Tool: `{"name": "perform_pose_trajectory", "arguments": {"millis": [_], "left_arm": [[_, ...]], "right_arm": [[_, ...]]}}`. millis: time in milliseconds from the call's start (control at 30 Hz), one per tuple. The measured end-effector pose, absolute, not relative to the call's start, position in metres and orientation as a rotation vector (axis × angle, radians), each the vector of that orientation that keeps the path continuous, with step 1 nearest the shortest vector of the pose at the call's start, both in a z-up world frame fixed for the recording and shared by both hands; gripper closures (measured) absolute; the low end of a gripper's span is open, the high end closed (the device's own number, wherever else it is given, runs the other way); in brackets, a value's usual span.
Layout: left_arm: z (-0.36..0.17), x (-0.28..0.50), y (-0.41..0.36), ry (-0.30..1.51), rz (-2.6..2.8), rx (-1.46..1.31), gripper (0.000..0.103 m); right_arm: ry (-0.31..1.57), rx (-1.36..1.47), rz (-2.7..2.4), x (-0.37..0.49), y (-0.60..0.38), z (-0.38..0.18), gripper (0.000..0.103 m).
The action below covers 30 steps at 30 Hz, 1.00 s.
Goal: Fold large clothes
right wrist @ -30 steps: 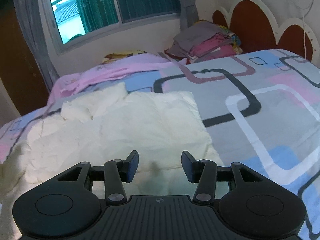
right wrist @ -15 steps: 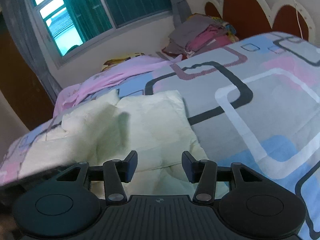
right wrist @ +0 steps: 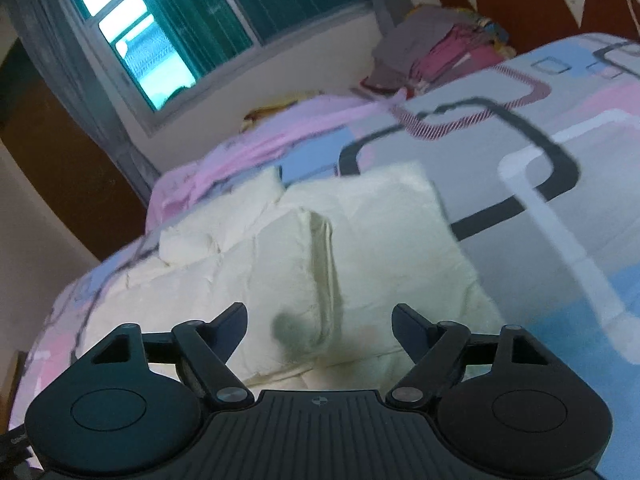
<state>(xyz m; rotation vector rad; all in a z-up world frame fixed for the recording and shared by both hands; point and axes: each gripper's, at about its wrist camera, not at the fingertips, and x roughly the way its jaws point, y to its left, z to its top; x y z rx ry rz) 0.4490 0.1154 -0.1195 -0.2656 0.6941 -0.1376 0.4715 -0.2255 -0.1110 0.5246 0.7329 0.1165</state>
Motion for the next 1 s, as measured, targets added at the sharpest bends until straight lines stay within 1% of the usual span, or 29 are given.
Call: {"name": "perform_pose_trajectory", "arguments": {"millis": [33,67,100,133,167,200,333,433,533,567,600,633,667,700,800,833,867,900,1000], "left_arm": [[-0.121,0.450,0.125,0.691,-0.119,-0.266,0.073],[-0.123,0.451,0.131,0.688,-0.111,-0.262,0.073],[-0.123,0.455,0.134,0.689,-0.114,-0.260,0.073],[-0.125,0.460,0.137,0.695,-0.117,-0.253,0.073],[-0.127,0.463,0.138,0.694,-0.117,-0.242,0.073],[-0.128,0.468,0.138,0.694,-0.119,-0.234,0.073],[-0.132,0.492,0.129,0.708,-0.140,-0.216,0.073],[-0.145,0.500,0.131,0.748,-0.155,-0.189,0.073],[-0.143,0.502,0.131,0.768,-0.168,-0.173,0.073],[-0.137,0.500,0.132,0.764,-0.169,-0.161,0.071],[-0.132,0.498,0.133,0.746,-0.164,-0.153,0.059],[-0.126,0.497,0.134,0.714,-0.149,-0.142,0.039],[-0.120,0.498,0.134,0.682,-0.134,-0.126,0.032],[-0.116,0.502,0.134,0.662,-0.129,-0.109,0.030],[-0.108,0.528,0.129,0.655,-0.150,-0.097,0.033],[-0.106,0.538,0.125,0.644,-0.164,-0.095,0.033],[-0.105,0.546,0.121,0.643,-0.175,-0.089,0.034],[-0.105,0.556,0.116,0.649,-0.186,-0.081,0.034],[-0.113,0.574,0.104,0.671,-0.214,-0.059,0.034]], "right_arm": [[0.754,0.522,0.126,0.477,-0.222,-0.115,0.055],[0.770,0.515,0.132,0.482,-0.219,-0.119,0.061],[0.773,0.502,0.136,0.487,-0.215,-0.121,0.062],[0.769,0.487,0.136,0.489,-0.212,-0.120,0.069],[0.762,0.469,0.136,0.490,-0.210,-0.119,0.091],[0.752,0.449,0.133,0.491,-0.209,-0.115,0.093],[0.725,0.373,0.105,0.489,-0.210,-0.108,0.093],[0.810,0.325,0.064,0.497,-0.208,-0.128,0.093],[0.811,0.329,0.041,0.496,-0.209,-0.126,0.093],[0.788,0.324,0.023,0.494,-0.210,-0.120,0.092],[0.761,0.313,0.007,0.491,-0.210,-0.113,0.092],[0.739,0.292,-0.005,0.490,-0.210,-0.106,0.075],[0.714,0.277,-0.002,0.492,-0.208,-0.101,0.048],[0.694,0.263,0.005,0.495,-0.206,-0.098,0.041],[0.673,0.225,0.035,0.516,-0.196,-0.091,0.041],[0.663,0.201,0.045,0.525,-0.191,-0.090,0.047],[0.672,0.177,0.045,0.535,-0.187,-0.090,0.062],[0.691,0.169,0.038,0.548,-0.185,-0.093,0.066],[0.745,0.189,0.041,0.570,-0.188,-0.106,0.067]]}}
